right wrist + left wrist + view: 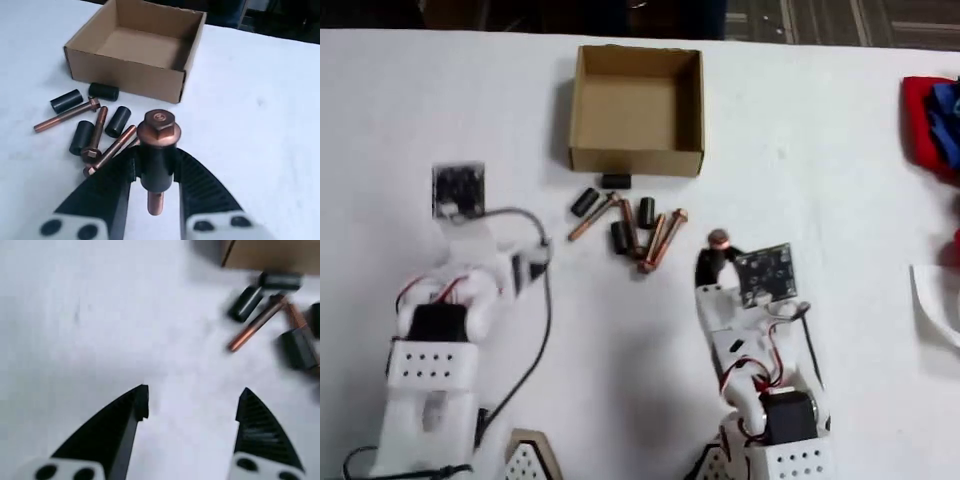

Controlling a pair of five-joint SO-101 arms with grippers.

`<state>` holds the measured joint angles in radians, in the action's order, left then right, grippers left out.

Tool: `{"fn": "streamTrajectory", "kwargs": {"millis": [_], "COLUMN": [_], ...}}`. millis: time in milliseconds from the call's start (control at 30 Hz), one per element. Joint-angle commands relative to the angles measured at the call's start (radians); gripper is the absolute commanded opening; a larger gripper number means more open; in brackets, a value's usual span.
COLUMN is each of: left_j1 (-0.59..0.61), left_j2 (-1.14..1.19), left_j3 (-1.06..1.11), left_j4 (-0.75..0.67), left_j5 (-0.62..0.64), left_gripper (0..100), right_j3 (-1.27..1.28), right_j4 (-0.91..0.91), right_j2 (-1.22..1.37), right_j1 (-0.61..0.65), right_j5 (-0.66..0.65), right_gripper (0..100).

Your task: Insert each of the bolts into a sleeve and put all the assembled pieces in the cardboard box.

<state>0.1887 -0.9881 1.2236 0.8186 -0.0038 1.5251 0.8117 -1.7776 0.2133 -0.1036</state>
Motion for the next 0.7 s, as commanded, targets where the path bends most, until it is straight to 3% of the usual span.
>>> {"fn": "streamTrajectory", "kwargs": {"millis": [0,133,300,667], "left_j1": [0.110,0.144,0.146,0.146], "left_j2": [-0.021,-0.015,-0.014,-0.014], "left_j3": [0.133,0.226,0.257,0.263], "left_j4": [-0.161,-0.288,-0.296,-0.273], "left_j5": [-0.272,-0.319,-0.322,-0.322], "left_gripper": [29,29,29,29], "right_j3": [-0.118,-0.313,-0.766,-2.368], "right_j4": [-0.073,-0.151,-0.159,0.412], "right_j2": [0.053,0.286,0.840,2.238], "right_j1": [-0.044,-0.038,-0.039,0.019], "right_j5": [-0.009,-0.009,-0.005,0.201], "right_gripper": [2.1,2.0,2.0,2.0]}}
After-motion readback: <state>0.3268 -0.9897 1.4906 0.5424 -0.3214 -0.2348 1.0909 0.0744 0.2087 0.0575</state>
